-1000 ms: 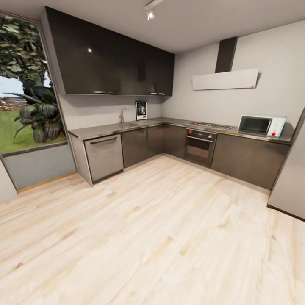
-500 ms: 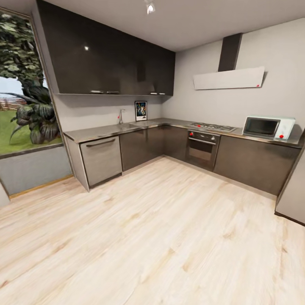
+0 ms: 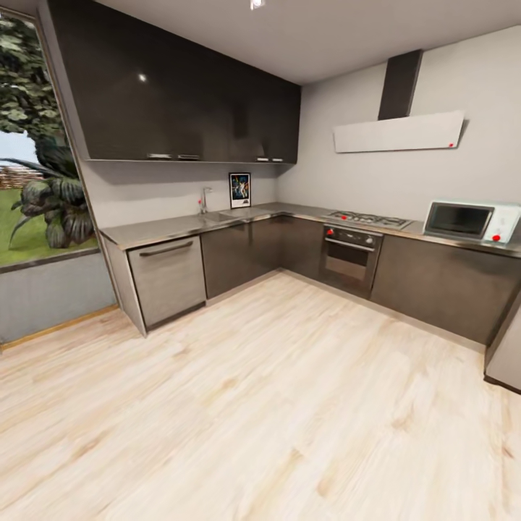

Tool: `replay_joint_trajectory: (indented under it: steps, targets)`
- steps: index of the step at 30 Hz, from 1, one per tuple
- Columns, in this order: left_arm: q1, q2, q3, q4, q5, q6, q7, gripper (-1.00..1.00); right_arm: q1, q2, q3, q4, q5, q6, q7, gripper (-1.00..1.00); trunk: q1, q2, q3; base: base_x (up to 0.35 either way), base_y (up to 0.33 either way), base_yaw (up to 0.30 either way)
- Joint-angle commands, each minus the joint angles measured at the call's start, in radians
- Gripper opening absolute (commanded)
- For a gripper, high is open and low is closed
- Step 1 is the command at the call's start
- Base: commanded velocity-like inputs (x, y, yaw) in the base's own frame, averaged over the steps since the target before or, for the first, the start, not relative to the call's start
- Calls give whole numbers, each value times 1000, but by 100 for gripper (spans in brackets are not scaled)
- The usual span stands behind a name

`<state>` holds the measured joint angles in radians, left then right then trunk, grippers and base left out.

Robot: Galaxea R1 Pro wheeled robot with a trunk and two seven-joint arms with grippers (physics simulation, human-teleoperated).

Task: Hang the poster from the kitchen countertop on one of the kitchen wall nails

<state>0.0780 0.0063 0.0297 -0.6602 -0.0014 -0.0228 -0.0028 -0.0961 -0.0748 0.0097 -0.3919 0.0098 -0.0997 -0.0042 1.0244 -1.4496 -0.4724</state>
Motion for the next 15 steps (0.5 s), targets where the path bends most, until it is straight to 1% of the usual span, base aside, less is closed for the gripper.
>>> replay_joint_trajectory:
  steps: [1, 15]
  targets:
    - [0, 0, 1, -1, 0, -2, 0, 100, -1, 0, 0, 1, 1, -3, 0, 100, 1, 0, -1, 338, 0, 0]
    - [0, 0, 1, -1, 0, -2, 0, 100, -1, 0, 0, -1, 1, -3, 0, 100, 1, 0, -1, 338, 0, 0]
